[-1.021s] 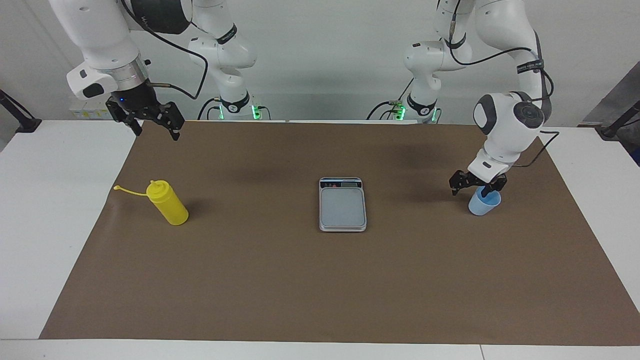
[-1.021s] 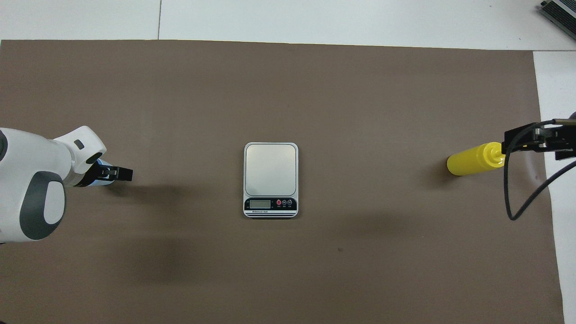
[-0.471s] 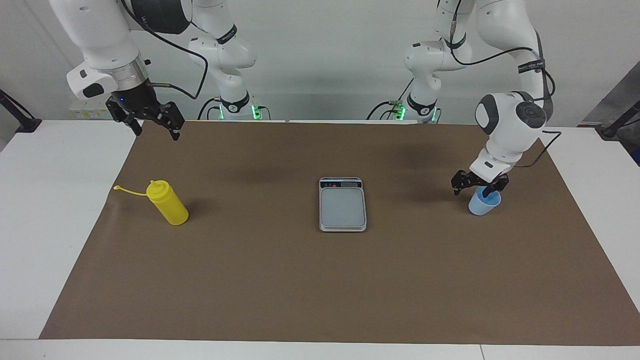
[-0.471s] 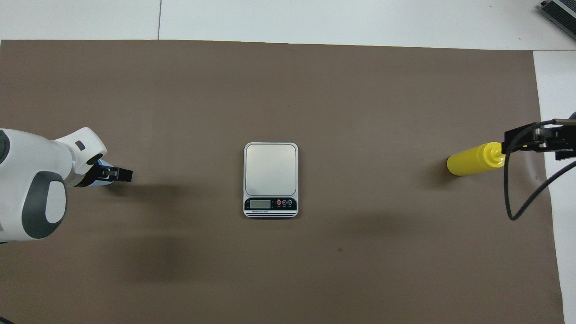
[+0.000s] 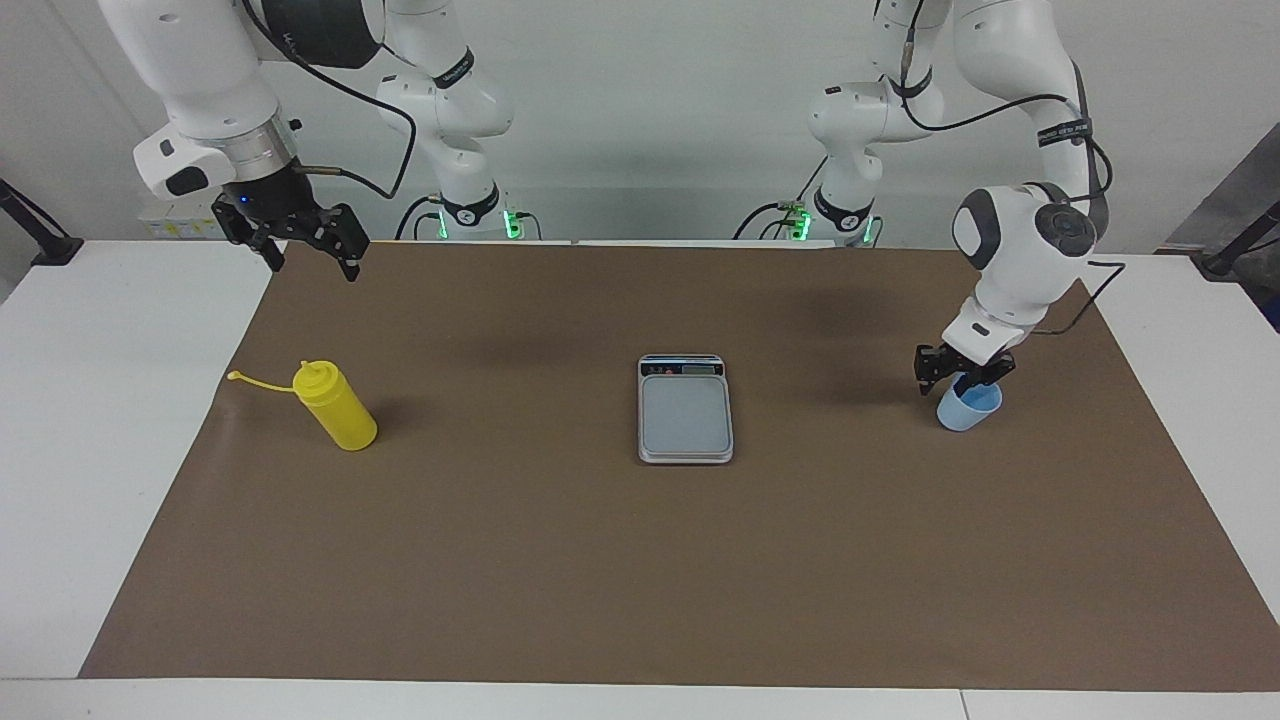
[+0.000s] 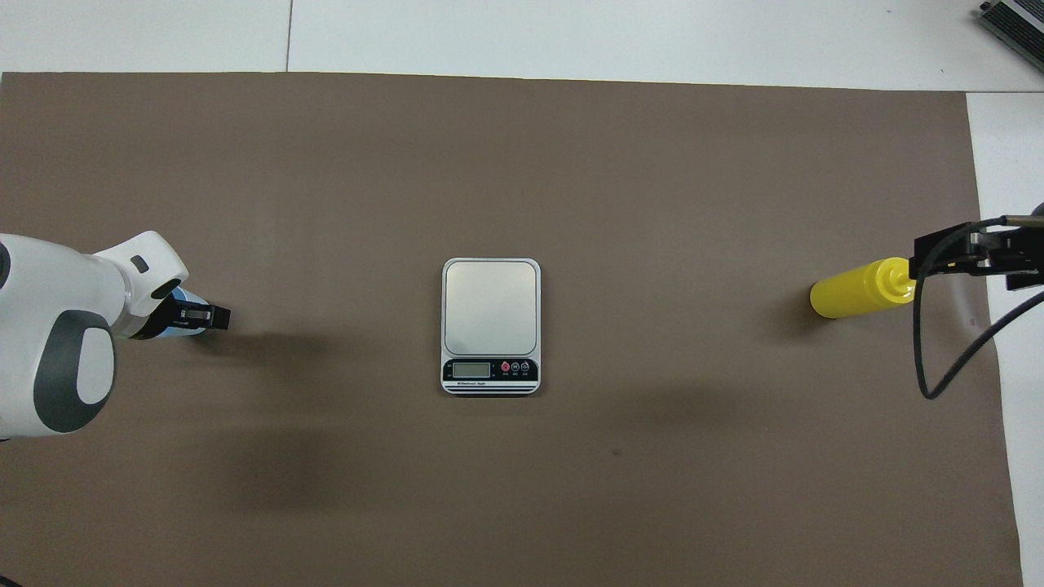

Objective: Pour seasoning into cup on scale with both arms
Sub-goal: 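Close the left gripper around the light-blue cup and lift it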

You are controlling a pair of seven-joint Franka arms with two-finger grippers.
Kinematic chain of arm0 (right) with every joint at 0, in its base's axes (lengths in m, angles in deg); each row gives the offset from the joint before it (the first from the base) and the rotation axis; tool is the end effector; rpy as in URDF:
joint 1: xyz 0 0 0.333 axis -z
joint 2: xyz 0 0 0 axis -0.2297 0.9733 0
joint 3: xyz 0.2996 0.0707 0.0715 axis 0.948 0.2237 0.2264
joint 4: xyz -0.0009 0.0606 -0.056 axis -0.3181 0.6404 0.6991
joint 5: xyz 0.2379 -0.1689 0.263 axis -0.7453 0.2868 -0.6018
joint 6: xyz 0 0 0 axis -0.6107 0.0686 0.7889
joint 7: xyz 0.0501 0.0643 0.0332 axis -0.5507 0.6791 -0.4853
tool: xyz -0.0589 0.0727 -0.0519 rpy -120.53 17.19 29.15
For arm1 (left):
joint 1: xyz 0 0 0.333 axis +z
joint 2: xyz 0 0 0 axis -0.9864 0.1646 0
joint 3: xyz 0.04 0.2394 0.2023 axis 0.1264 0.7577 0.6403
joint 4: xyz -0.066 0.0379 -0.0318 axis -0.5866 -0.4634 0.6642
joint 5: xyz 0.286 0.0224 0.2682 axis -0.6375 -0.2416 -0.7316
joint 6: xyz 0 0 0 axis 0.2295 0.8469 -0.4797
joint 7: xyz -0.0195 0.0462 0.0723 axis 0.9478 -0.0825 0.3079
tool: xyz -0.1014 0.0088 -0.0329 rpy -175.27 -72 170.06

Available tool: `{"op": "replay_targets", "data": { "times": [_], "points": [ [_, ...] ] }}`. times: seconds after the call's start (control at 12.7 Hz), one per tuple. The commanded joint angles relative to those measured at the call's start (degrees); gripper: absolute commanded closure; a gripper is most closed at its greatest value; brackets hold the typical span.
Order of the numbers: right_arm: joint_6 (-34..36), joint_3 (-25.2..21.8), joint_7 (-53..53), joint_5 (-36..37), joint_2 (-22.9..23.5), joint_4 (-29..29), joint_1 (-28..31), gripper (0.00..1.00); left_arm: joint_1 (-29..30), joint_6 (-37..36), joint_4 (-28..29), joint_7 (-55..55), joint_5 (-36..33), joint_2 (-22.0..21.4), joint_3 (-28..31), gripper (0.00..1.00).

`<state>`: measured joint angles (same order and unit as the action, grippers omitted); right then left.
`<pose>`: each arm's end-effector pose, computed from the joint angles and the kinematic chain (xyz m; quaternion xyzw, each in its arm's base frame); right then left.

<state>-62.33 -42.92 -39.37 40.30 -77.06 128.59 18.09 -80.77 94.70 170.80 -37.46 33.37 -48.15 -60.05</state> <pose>0.5508 -0.0226 0.6261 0.9974 -0.0682 -0.0085 0.0218 0.5306 -0.0046 0.3571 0.9972 -0.0736 0.0070 0.0070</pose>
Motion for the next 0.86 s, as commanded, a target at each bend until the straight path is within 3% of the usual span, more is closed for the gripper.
{"op": "replay_targets", "data": {
  "times": [0.0, 0.31, 0.79],
  "points": [
    [-0.34, 0.05, 0.84, -1.22, -0.56, 0.63, 0.37, 0.0, -0.1, 0.58, 0.9, -1.21, 0.73, -0.54, 0.38, 0.78],
    [-0.34, 0.05, 0.84, -1.22, -0.56, 0.63, 0.37, 0.0, -0.02, 0.84, 0.64, -1.21, 0.73, -0.45, 0.47, 0.97],
    [-0.34, 0.05, 0.84, -1.22, -0.56, 0.63, 0.37, 0.0, -0.81, -0.38, -3.4, -0.42, 0.64, 1.21, 0.12, 1.0]
  ]
}}
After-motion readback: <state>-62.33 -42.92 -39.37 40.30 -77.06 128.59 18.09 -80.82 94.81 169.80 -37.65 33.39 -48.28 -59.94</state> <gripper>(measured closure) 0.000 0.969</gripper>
